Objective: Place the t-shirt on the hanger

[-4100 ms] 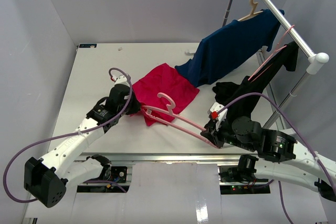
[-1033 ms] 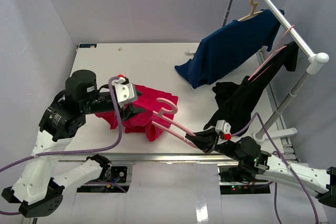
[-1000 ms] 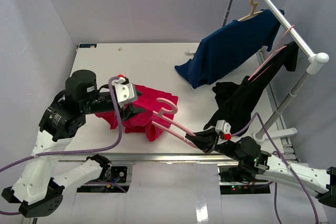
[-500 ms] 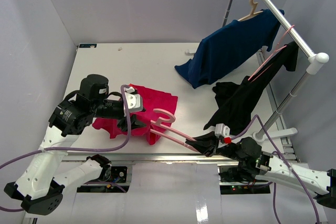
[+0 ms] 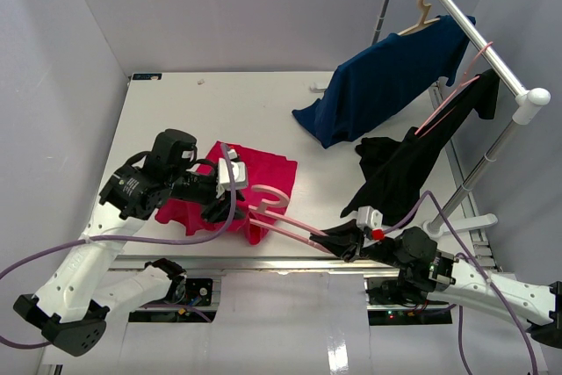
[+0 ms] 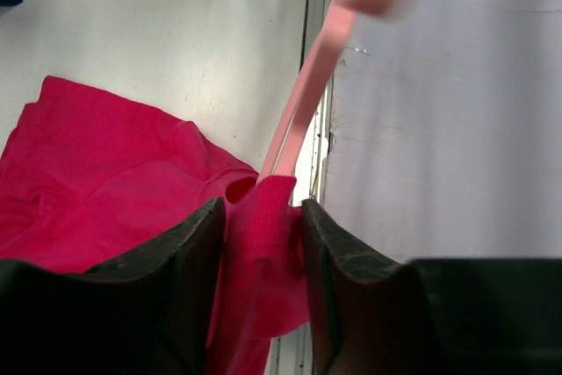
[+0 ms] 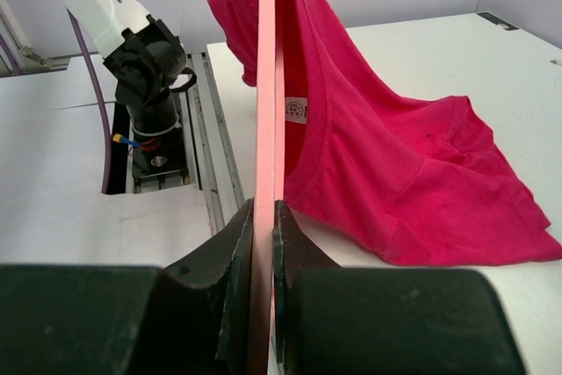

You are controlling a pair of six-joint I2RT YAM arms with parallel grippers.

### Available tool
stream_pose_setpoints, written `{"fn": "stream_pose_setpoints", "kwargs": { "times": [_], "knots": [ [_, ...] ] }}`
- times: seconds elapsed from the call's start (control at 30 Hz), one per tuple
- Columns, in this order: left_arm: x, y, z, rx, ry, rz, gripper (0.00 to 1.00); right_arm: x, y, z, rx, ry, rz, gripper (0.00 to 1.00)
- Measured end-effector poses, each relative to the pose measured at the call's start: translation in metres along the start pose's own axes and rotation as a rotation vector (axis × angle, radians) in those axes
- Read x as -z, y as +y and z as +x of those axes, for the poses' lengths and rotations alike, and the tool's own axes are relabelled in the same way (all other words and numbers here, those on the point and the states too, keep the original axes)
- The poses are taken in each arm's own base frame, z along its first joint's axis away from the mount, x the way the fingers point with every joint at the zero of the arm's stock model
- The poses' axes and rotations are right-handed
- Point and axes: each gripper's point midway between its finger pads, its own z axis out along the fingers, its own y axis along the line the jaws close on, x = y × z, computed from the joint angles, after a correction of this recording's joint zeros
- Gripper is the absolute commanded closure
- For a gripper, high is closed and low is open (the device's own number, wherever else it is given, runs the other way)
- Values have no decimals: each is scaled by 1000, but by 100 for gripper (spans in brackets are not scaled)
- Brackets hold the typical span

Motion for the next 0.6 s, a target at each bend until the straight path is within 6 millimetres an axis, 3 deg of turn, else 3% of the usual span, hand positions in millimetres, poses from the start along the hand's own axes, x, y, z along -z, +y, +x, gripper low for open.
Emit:
{"fn": "stream_pose_setpoints", "kwargs": {
  "times": [0.13, 0.5, 0.6],
  "knots": [
    [-4, -3, -3, 3, 3, 51, 100, -6, -6, -10, 25, 32, 25, 92],
    [4, -11, -12, 1, -19, 66, 100, -11, -12, -26, 71, 58, 39, 92],
    [4, -10, -14, -5, -28, 63, 100, -10, -16, -29, 82, 69, 59, 80]
  ]
}}
